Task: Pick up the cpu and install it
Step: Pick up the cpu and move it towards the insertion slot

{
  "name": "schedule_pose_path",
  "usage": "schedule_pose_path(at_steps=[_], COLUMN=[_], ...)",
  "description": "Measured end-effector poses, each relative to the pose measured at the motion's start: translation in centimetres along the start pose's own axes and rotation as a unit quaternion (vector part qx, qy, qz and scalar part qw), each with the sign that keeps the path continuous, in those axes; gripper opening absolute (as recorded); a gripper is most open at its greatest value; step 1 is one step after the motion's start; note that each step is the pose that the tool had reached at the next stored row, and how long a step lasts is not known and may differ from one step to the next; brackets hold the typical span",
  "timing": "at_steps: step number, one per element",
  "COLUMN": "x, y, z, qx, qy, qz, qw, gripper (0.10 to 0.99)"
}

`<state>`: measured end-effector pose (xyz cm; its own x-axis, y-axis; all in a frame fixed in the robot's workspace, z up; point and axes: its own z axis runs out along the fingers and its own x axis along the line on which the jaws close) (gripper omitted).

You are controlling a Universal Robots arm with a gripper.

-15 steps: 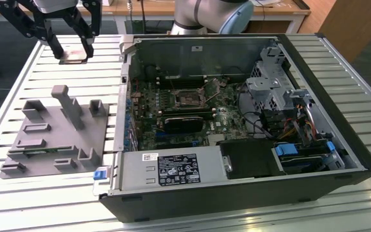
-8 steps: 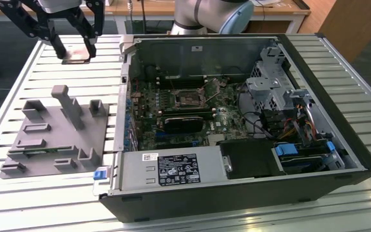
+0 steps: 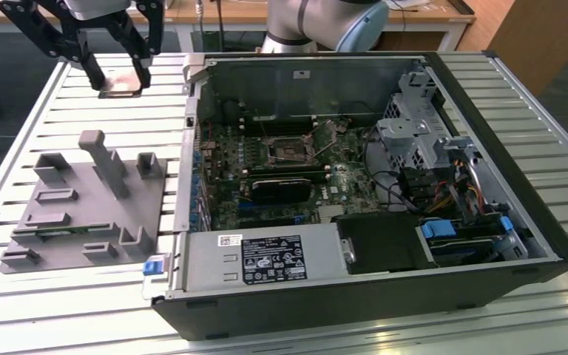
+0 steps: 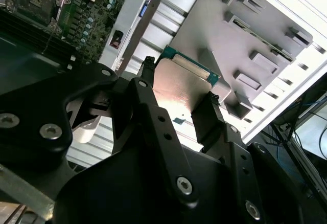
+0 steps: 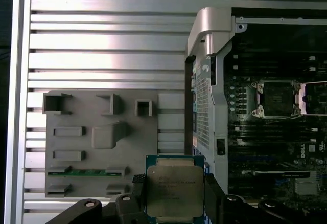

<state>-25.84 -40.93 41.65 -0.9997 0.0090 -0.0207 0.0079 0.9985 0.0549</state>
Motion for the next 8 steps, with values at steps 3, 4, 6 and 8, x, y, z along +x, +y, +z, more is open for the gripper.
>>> schedule_pose_path(at_steps=[3, 4, 6, 8], x=[-0.27, -0.37, -0.56, -0.73], y=[0.00, 0.00, 0.00, 0.01], z=[0.01, 0.01, 0.01, 0.01], qx=[0.0000, 0.0000, 0.0000, 0.0000], qy=[0.0000, 0.0000, 0.0000, 0.0000], qz=[0.000, 0.000, 0.000, 0.000], qw=[1.0000, 1.0000, 1.0000, 1.0000], gripper=[0.545, 0.545, 0.545, 0.545])
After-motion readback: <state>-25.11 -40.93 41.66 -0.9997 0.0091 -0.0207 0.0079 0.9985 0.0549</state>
